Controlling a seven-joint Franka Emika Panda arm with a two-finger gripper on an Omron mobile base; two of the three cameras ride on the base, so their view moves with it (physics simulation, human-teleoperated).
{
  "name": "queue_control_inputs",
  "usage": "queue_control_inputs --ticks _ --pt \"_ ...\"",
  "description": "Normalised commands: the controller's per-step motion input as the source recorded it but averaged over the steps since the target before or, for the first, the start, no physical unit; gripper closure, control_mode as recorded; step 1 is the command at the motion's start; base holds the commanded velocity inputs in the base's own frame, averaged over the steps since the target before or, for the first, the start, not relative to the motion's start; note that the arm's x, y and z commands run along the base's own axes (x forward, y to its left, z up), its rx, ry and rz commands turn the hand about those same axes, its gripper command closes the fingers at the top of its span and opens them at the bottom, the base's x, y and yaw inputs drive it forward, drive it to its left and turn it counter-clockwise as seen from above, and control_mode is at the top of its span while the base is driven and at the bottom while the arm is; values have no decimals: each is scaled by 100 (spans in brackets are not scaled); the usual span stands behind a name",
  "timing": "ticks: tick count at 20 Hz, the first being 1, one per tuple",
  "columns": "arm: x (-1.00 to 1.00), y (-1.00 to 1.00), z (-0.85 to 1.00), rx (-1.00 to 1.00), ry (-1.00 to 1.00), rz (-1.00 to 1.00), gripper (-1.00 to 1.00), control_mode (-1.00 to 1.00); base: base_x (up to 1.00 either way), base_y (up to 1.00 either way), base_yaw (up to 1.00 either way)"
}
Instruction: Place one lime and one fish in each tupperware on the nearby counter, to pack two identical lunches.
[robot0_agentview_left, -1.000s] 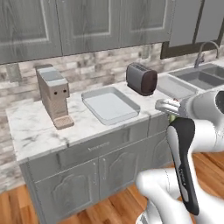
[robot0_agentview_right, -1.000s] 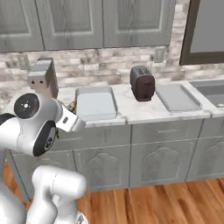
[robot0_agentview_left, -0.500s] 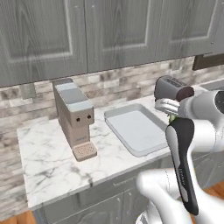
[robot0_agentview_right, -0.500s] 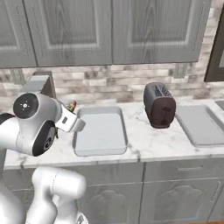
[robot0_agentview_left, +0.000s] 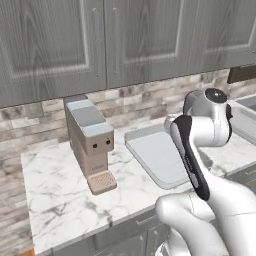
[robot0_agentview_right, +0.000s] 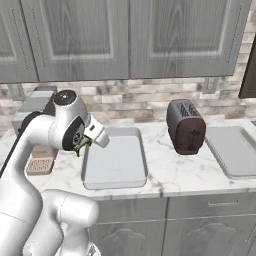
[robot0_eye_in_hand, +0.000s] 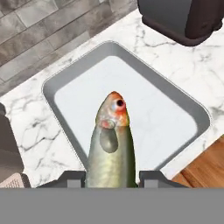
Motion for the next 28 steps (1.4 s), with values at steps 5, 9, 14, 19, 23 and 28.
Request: queue_control_inputs --ticks 5,9,14,19,23,28 --pt "29 0 -81 -2 17 0 100 -100 0 0 0" --pt "60 -8 -81 -1 2 0 100 -100 0 0 0" --pt "82 -8 -77 -7 -1 0 100 -100 0 0 0" --pt "87 -15 -78 -3 -1 0 -100 -100 0 0 0" --pt "11 -5 18 6 0 0 -100 -100 0 0 0" --pt "-3 0 100 5 -3 0 -100 -100 0 0 0"
